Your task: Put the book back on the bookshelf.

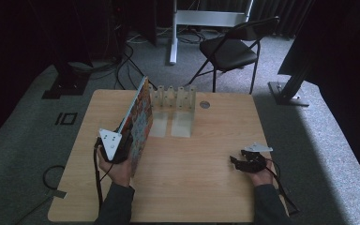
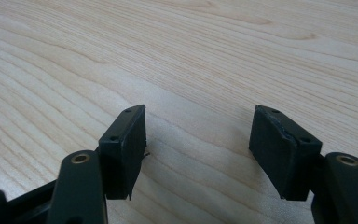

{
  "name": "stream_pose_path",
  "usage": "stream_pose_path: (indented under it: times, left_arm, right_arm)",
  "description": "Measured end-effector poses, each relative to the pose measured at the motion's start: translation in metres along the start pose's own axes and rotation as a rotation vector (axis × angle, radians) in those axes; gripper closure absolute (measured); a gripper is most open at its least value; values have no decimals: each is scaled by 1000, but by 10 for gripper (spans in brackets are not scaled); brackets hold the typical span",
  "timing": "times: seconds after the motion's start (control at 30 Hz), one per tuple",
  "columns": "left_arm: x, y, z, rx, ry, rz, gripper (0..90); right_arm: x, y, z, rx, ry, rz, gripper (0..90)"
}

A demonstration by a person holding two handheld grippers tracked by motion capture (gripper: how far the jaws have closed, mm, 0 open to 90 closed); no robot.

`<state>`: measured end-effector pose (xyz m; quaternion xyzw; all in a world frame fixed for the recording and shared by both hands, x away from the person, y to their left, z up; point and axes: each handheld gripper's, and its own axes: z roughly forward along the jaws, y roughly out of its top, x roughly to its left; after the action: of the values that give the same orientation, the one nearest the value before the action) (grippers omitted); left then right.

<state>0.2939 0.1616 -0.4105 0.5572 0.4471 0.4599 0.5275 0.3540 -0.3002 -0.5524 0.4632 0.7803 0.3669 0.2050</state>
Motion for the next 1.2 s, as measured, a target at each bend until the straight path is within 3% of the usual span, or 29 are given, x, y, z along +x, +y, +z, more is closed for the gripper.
stream_pose_path:
  times: [0.2,0.67,1.2]
  left_arm:
    - [-4,-2,1,-5,24,5,805]
    - [-2,-3,4,-11,47,-24,804]
    - [-10,-3,13,-16,61,9,804]
  right_arm:
    - [0,0,0,0,1,1,361]
    - [0,0,0,0,0,0,361]
    - [0,0,0,0,1,1,361]
